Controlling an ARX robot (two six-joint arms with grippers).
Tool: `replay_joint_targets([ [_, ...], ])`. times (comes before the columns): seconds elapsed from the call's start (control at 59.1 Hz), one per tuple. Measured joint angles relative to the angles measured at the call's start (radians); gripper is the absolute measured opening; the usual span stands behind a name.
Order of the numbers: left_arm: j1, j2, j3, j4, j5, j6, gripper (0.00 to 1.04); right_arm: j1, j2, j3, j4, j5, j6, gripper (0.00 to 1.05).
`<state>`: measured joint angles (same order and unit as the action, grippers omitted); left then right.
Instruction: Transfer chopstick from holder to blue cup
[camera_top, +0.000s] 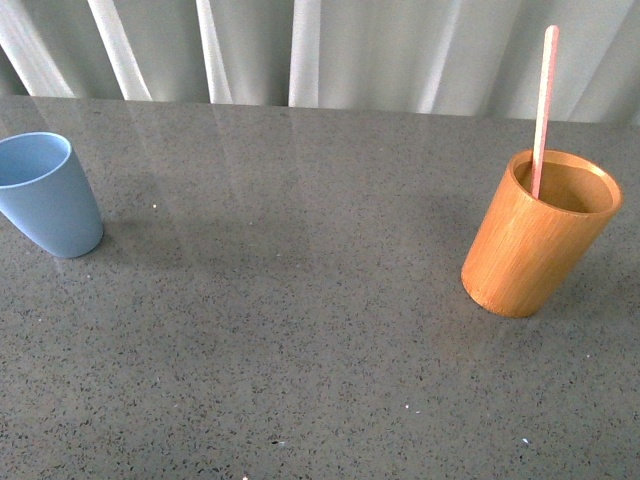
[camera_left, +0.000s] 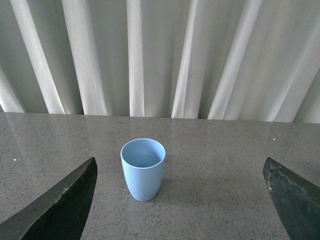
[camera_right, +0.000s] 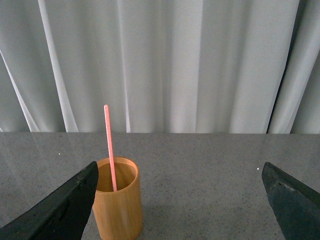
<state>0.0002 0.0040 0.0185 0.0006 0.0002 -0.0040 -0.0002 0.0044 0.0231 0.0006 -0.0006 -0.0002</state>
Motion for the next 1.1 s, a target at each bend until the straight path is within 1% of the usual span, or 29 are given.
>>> replay_joint_targets([
  [1.1,0.000,0.000,0.000,0.000,0.000,0.000,0.98,0.000,0.000,0.000,0.000,0.000,0.000,0.95],
])
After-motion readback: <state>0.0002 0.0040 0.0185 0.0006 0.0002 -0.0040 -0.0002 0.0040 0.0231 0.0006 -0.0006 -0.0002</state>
